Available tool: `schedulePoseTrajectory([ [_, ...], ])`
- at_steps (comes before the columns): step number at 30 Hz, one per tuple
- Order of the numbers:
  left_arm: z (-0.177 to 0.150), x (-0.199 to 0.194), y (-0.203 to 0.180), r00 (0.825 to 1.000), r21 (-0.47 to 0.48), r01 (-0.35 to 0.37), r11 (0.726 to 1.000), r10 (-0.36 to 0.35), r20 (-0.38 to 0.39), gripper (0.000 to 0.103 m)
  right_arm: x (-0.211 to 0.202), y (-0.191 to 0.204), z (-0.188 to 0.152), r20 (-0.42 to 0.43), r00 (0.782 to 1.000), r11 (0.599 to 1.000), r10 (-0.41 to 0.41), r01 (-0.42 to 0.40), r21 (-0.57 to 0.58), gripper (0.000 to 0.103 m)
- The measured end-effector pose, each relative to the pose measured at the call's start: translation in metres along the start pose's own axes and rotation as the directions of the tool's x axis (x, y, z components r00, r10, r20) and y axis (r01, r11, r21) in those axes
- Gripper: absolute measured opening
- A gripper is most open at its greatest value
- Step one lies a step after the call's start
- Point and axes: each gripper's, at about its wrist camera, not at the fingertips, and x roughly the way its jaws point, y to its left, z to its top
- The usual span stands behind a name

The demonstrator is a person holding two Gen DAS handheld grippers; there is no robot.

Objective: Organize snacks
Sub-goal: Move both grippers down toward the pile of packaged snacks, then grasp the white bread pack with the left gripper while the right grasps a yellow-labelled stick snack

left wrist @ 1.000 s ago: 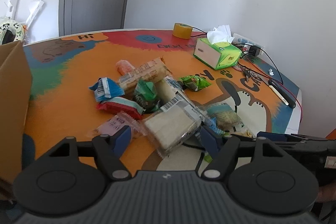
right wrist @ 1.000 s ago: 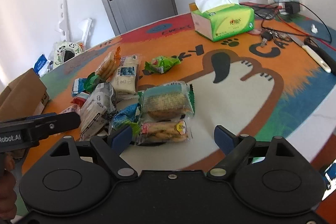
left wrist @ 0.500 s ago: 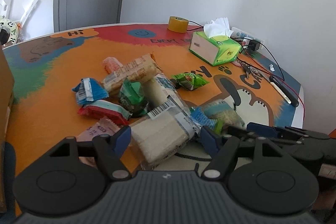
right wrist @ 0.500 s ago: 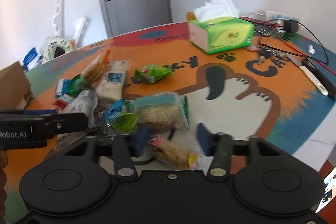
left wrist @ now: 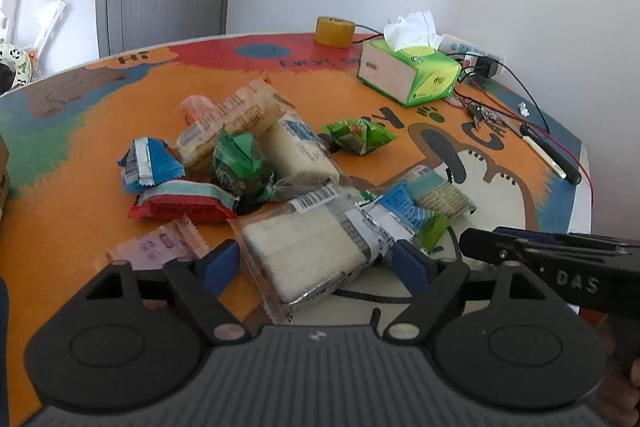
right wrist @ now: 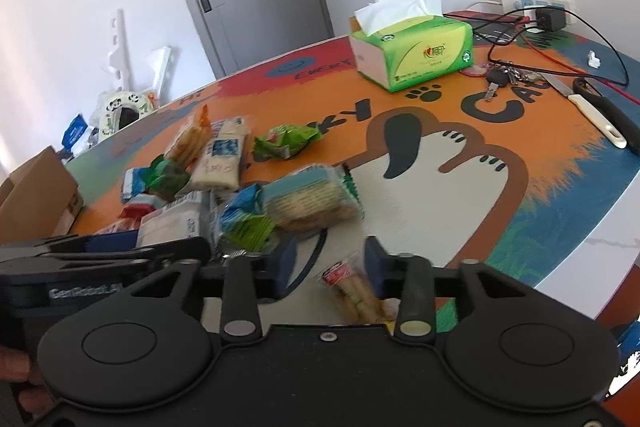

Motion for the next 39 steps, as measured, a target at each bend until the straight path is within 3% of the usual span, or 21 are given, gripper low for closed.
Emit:
schedulePoseTrajectory([
  [9, -0.004, 0.004, -0.004, 0.999, 0.021, -0.011, 1.0, 0.011, 0.037, 0.09, -0.015, -0.002, -0.008, -0.016, 0.999, 0.999, -0.035, 0.035, -0.022, 0.048],
  [12, -0.006, 0.001, -0.003, 0.999, 0.02, -0.005, 1.0, 0.004, 0.052, 0.083, -0.017, 0.003, -0.012, -0.017, 0.998, 0.997, -0.055, 0.054, -0.053, 0.047],
  [14, -0.007, -0.002, -0.001, 0.998, 0.012, 0.003, 1.0, -0.003, 0.058, 0.07, -0.018, 0.008, -0.014, -0.023, 0.997, 0.994, -0.075, 0.073, -0.083, 0.044],
  [18, -0.009, -0.008, 0.0, 0.998, 0.008, 0.012, 1.0, -0.013, 0.059, 0.063, -0.02, 0.01, -0.015, -0.025, 0.995, 0.991, -0.098, 0.096, -0.089, 0.022],
  [25, -0.015, -0.024, 0.007, 0.998, -0.017, 0.018, 1.0, -0.017, 0.055, 0.061, -0.022, 0.014, -0.013, -0.016, 0.999, 0.998, -0.043, 0.042, -0.045, 0.02],
  [29, -0.015, -0.038, 0.01, 0.998, -0.029, 0.019, 0.999, -0.017, 0.067, 0.042, -0.024, 0.022, -0.011, 0.002, 1.0, 0.999, -0.016, 0.016, -0.045, 0.02],
  [35, -0.017, -0.049, 0.012, 0.998, -0.032, 0.014, 0.999, -0.013, 0.056, 0.041, -0.025, 0.029, -0.011, 0.01, 1.0, 0.999, 0.013, -0.013, -0.046, 0.02],
  [39, -0.015, -0.052, 0.01, 0.997, -0.018, -0.024, 1.0, 0.025, 0.068, 0.049, -0.025, 0.025, -0.012, 0.004, 1.0, 0.999, 0.007, -0.007, -0.033, 0.02],
])
